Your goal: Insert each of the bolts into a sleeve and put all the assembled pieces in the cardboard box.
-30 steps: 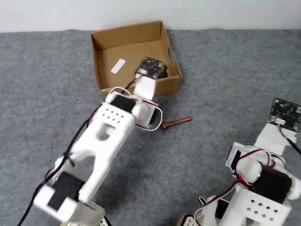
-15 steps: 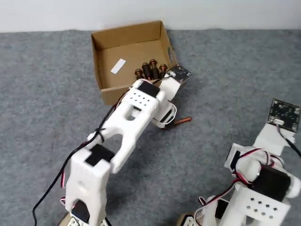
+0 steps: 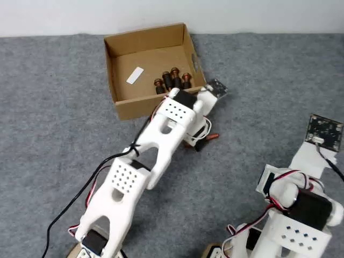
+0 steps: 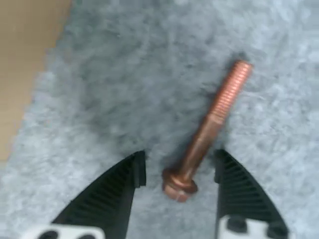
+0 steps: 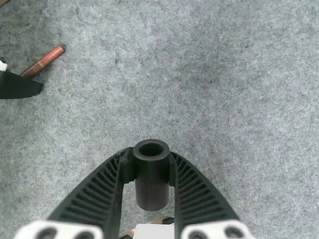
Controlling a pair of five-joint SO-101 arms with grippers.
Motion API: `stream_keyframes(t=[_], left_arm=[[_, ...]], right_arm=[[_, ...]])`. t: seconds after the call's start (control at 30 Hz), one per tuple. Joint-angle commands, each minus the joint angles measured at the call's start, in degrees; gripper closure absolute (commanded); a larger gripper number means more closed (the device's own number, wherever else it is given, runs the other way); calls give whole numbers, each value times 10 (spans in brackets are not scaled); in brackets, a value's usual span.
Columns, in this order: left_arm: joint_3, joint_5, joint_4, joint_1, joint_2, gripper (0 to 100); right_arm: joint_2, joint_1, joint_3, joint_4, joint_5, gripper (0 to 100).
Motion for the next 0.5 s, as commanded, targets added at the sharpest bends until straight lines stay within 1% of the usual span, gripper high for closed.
stream_keyframes(t=[0.0, 0.07, 0.1, 0.13, 0.27, 0.47], left_arm=[[-73, -6, 46, 12, 30, 864], [-107, 1, 67, 12, 50, 980], [-120, 7, 79, 11, 55, 1000], [-131, 22, 84, 10, 57, 984], [-167, 97, 84, -3, 25, 997], [-167, 162, 84, 4, -84, 997]], right_arm=[[-7, 8, -6, -12, -3, 990], [-7, 8, -6, -12, -3, 990], [-7, 8, -6, -12, -3, 990], [-7, 8, -6, -12, -3, 990], [-7, 8, -7, -12, -3, 990], [-7, 7, -9, -12, -3, 990]])
